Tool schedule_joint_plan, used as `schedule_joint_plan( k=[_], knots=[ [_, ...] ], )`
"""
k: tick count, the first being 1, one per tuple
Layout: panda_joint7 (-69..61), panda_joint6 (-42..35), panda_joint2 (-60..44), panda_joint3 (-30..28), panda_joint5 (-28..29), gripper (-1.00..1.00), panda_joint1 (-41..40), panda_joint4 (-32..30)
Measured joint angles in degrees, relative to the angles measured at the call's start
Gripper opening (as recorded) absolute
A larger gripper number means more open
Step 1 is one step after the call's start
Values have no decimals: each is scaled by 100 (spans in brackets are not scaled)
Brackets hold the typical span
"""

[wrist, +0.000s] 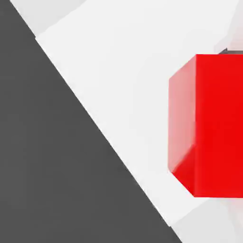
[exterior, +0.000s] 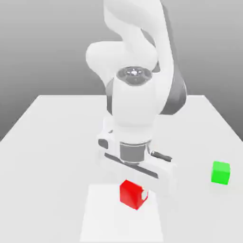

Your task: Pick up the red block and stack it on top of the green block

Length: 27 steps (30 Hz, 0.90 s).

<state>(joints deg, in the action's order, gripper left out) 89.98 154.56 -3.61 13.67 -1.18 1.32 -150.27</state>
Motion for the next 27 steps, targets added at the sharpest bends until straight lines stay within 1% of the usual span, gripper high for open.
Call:
schedule_joint_plan(
  k=[6,11,19,27],
  knots=[
    [1343,-156,372,648,-159,-100,1393,-195],
    [2521,-267,610,1163,-160,-100,2442,-357],
    [2789,-99,648,1204,-79,-100,2485,-361],
    [2998,129,511,1218,216,-100,2433,-341]
  ],
)
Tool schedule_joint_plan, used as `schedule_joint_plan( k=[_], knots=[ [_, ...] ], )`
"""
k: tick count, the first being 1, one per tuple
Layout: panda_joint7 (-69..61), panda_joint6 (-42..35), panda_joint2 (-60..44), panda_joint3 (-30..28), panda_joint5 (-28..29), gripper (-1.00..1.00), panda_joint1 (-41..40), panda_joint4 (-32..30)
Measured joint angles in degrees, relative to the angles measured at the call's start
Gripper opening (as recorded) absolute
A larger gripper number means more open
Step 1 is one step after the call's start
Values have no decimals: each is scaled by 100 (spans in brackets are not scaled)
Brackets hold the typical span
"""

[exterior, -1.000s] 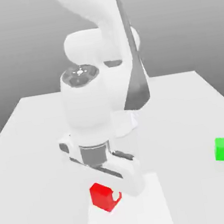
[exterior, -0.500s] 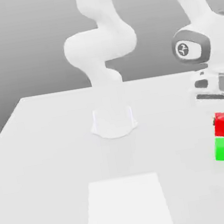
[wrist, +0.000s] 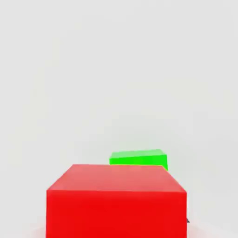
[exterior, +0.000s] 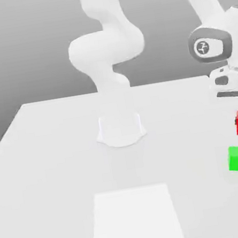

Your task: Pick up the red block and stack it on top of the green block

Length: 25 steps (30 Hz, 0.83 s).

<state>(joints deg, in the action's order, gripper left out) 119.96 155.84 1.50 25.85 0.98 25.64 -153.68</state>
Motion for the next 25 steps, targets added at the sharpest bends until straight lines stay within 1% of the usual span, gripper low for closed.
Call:
schedule_joint_plan(
  k=[17,24,25],
  knots=[
    [744,490,-759,-201,1037,-100,-14,35],
    [951,706,-1194,-373,1312,-100,66,41],
    [962,723,-1229,-384,1326,100,71,41]
  ],
)
